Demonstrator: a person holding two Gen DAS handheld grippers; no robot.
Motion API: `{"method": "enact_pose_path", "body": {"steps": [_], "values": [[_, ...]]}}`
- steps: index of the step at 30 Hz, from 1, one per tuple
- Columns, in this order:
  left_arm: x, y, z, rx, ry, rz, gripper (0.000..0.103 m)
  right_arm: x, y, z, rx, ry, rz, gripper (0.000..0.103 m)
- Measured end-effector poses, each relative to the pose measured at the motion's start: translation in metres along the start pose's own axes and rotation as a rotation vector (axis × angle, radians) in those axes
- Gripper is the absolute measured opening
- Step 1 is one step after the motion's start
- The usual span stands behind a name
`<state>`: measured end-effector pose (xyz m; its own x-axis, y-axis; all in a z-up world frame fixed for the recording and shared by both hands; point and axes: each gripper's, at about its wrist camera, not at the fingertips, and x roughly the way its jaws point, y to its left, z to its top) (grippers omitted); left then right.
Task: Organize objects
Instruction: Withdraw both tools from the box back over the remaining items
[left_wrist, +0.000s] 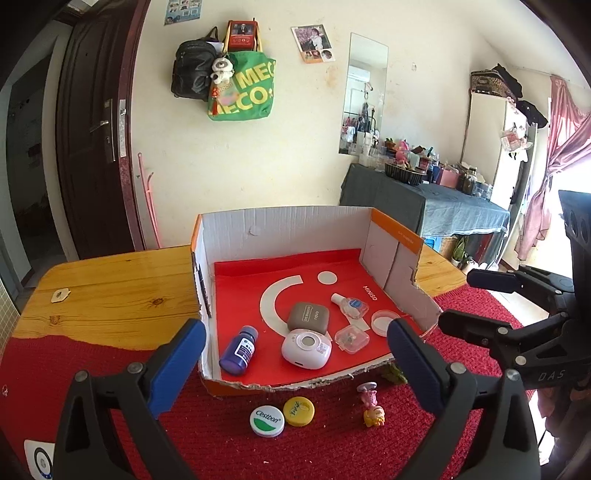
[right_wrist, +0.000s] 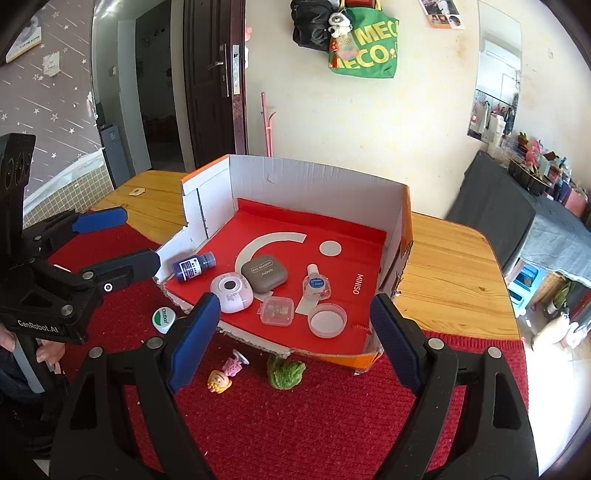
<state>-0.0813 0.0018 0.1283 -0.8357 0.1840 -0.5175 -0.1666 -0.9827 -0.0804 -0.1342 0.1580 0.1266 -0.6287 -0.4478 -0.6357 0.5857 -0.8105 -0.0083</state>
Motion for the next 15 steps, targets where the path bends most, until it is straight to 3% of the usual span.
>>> {"method": "enact_pose_path", "body": {"steps": [15], "values": [[-0.010,-0.006,-0.064,-0.082,0.012,0.046,0.103,-0.015,0.010,-0.062,0.080,-0.105,-0.086,0.094]]}}
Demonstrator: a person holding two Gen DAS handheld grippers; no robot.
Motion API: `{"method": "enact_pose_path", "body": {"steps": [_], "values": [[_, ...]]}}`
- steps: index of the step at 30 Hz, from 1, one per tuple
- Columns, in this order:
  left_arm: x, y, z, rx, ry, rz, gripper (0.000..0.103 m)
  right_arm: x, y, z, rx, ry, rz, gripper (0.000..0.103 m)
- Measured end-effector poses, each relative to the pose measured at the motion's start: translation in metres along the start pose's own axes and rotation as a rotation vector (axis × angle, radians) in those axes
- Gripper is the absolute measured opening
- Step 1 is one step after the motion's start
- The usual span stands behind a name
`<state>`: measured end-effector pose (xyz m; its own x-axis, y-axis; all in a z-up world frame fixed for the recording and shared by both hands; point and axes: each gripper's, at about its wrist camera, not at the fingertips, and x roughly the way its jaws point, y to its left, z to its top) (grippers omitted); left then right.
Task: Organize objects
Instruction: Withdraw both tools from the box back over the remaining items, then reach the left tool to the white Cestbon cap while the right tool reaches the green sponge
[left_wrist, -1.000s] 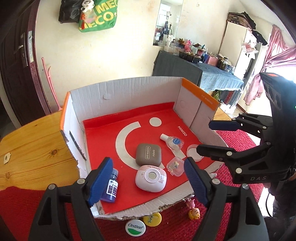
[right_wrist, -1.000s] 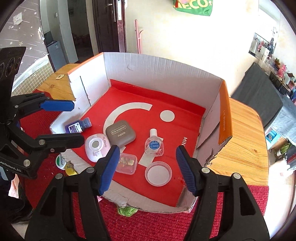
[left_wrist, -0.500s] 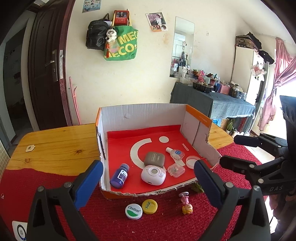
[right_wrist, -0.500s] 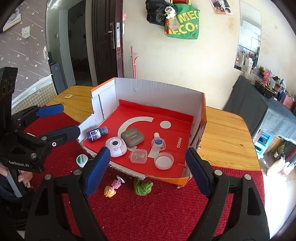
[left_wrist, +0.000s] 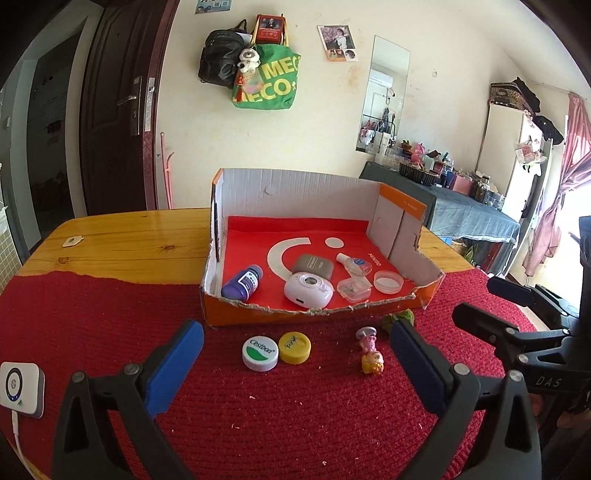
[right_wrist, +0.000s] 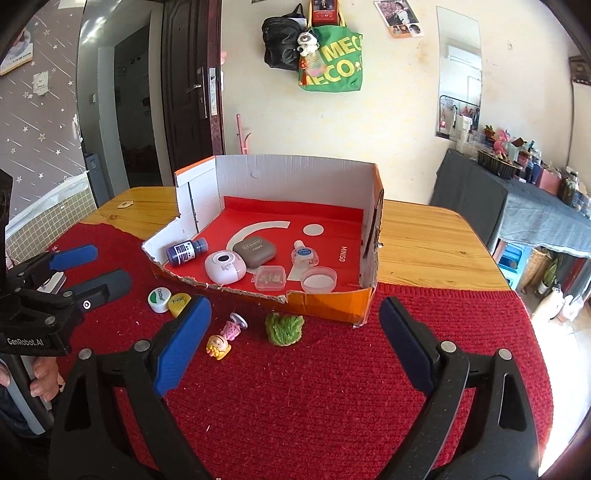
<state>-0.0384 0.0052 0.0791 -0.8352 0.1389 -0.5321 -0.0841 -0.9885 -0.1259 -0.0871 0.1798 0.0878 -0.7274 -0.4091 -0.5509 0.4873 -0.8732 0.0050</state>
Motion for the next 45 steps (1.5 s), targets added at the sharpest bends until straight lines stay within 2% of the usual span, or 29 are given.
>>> {"method": "enact_pose_path", "body": {"steps": [8,17,31,36,45], "values": [[0.014,0.002,-0.026,-0.031,0.048,0.019,0.103,0.019,0.000,-0.029,0.047,0.057,0.015,0.094],[0.025,0.006,-0.034,-0.049,0.090,0.018,0.103,0.033,-0.003,-0.039,0.073,0.102,0.027,0.094],[0.030,0.015,-0.027,-0.056,0.150,0.007,0.101,0.043,-0.004,-0.037,0.071,0.142,0.030,0.094],[0.036,0.025,-0.022,-0.038,0.190,0.035,0.098,0.049,-0.006,-0.031,0.078,0.167,0.052,0.094],[0.060,0.041,-0.019,-0.005,0.289,0.035,0.092,0.073,-0.006,-0.021,0.065,0.228,0.038,0.093]]}}
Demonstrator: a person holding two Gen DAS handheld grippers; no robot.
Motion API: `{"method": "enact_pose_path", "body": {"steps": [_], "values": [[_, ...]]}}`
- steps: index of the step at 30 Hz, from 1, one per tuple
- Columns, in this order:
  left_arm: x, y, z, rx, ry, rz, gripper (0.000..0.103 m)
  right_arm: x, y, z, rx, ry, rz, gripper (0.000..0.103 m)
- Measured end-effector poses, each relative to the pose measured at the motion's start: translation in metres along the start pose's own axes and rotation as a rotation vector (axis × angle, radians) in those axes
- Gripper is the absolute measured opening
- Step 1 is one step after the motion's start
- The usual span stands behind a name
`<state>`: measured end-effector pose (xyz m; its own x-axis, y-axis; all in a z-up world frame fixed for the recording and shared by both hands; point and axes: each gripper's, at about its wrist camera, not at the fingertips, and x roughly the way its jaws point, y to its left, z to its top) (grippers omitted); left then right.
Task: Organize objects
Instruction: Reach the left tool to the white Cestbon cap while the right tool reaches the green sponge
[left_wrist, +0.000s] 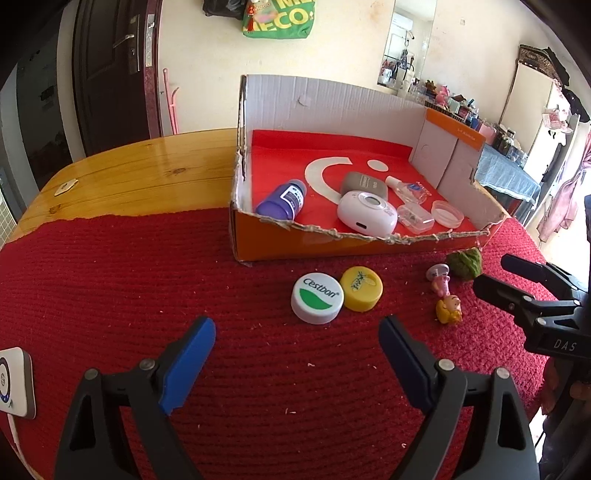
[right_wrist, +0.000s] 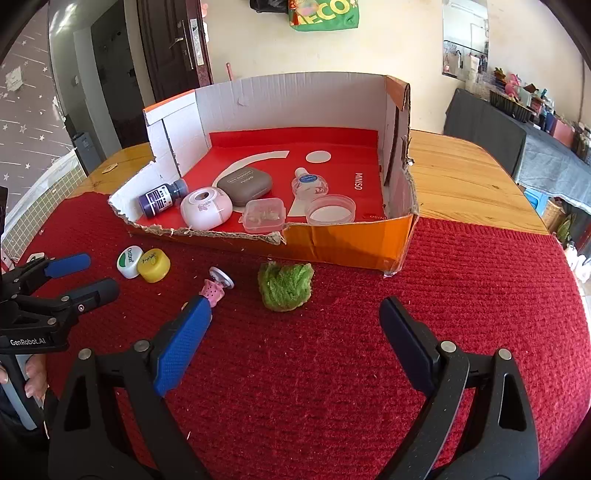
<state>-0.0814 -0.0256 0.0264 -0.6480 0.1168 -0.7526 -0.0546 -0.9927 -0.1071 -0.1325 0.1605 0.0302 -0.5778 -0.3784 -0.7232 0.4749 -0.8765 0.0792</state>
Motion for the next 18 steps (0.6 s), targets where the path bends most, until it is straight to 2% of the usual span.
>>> {"method": "enact_pose_path", "body": {"steps": [7,11,18], "values": [[0.012,0.004,0.006,0.024,0.041,-0.008,0.089,0.013,-0.002,0.007,0.014,0.024,0.001,0.090],[0.014,0.005,0.009,0.032,0.046,-0.008,0.089,0.018,-0.001,0.009,0.008,0.037,-0.002,0.085],[0.017,0.002,0.010,0.065,0.052,0.011,0.086,0.023,-0.001,0.010,-0.002,0.050,-0.003,0.084]]}}
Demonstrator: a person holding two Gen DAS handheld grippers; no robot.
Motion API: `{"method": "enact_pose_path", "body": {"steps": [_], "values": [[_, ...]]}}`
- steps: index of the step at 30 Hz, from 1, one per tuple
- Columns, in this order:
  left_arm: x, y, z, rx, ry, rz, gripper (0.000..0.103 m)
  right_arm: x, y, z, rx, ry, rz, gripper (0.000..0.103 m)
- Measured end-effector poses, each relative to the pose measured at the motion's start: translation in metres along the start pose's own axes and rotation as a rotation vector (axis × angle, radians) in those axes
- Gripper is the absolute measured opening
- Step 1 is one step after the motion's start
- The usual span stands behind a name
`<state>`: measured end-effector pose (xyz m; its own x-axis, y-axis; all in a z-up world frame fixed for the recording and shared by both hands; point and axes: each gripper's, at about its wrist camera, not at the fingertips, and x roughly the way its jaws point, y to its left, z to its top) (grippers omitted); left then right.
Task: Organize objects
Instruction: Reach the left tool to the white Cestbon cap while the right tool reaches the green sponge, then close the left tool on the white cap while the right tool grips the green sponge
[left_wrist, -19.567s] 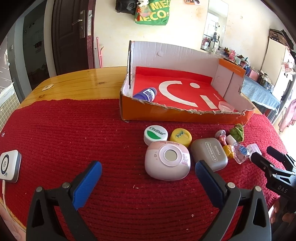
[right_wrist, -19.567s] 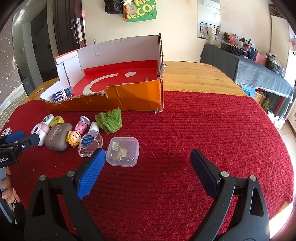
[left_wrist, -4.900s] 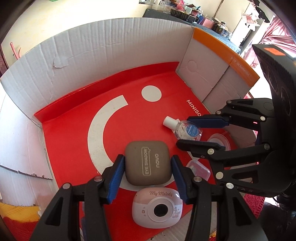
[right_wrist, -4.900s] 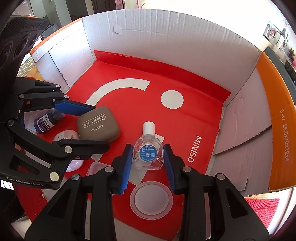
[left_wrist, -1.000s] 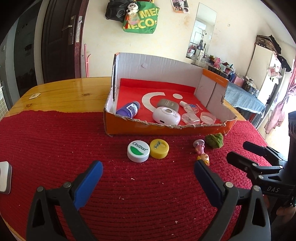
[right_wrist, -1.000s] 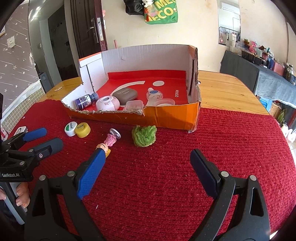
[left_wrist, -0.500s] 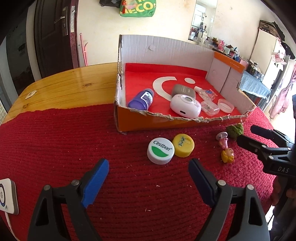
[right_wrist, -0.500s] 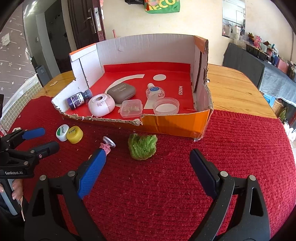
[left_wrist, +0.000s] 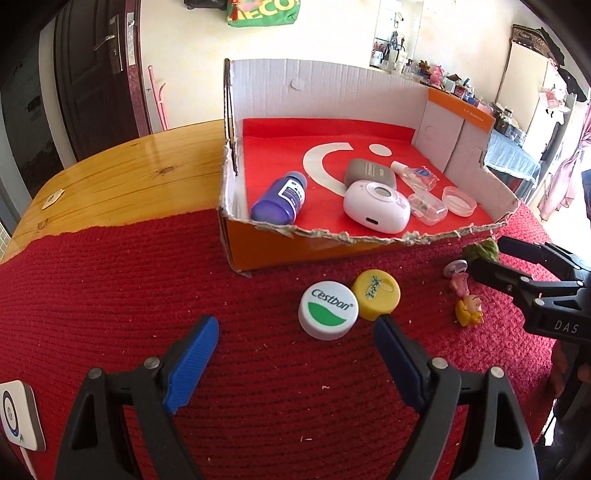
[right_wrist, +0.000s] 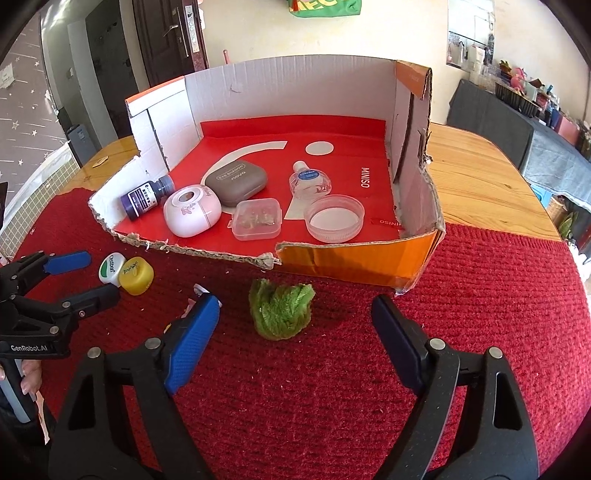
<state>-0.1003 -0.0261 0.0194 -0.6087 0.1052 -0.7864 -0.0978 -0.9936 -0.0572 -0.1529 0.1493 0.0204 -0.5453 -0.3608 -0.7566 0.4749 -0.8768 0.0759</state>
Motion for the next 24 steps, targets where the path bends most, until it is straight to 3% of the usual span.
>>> {"method": "enact_pose_path", "body": {"steps": [19,24], "values": [[0.0030,0.0042,0.0030,0.005,0.000,0.052,0.081,0.0027,0.0000,-0.0022,-0.002,0.007,0.004,0.083],[0.0020,0.0027,0.0030,0.017,-0.007,0.047,0.074,0.0030,0.0005,-0.0021,-0.006,0.003,0.004,0.081]]}}
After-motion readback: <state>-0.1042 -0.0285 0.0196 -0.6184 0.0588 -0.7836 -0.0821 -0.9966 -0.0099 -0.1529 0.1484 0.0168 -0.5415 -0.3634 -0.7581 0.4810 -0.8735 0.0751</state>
